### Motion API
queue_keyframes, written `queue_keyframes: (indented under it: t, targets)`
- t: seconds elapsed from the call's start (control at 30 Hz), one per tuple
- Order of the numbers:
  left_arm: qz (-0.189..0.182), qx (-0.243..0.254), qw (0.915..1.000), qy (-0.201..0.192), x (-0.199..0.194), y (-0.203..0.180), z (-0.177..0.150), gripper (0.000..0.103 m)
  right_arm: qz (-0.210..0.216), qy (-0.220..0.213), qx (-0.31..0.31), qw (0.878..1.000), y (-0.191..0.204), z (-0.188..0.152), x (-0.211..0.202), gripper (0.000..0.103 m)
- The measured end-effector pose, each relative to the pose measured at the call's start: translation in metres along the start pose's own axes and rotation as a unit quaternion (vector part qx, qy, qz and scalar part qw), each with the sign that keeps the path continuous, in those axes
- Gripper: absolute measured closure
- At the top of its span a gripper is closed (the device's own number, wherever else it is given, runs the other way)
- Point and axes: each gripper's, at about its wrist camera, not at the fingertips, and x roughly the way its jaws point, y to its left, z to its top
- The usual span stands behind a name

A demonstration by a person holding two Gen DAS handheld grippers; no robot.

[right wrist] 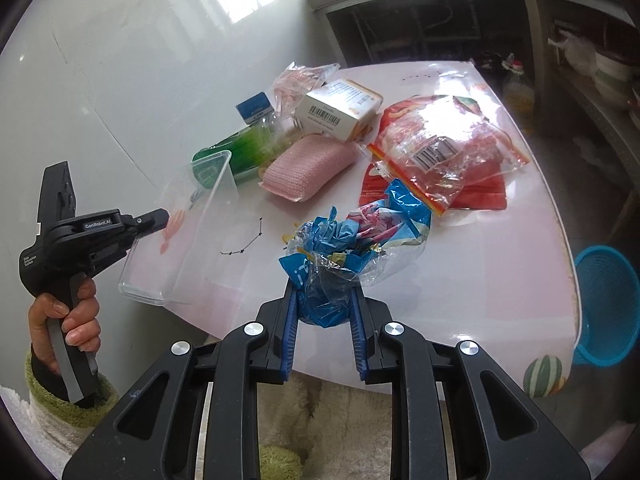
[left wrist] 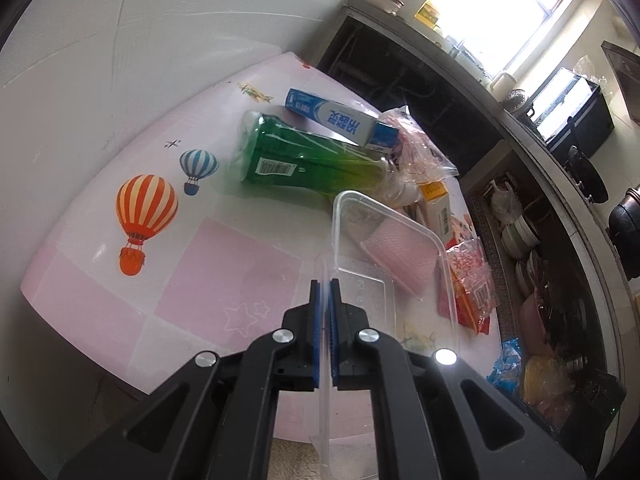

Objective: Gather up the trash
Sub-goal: 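Carry the candy bag with the right tool and drop it into the blue wastebasket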

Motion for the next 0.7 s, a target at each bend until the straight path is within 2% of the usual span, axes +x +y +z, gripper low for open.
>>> queue_keyframes:
  t: [0.37,0.53,0.7]
  targets:
    - [-0.059,0.085,0.9945,-0.016,0.003,-0.094,0.007,0.1,-0.041,-0.064,0.046,0.996,-0.042,-0.006,-0.054,0.081]
    - [-0.09,0.136,0.9866,-0.001,0.022,-0.155,0.004,0.1,-0.08,-0.092,0.091,0.988,-0.081,-0.015,-0.082,0.081]
    - [-0.116,0.192,0.9741,0.026,0.051,-0.227,-0.007,0.1,-0.131,-0.109,0.146,0.975,-0.125,-0.034,-0.106,0.081]
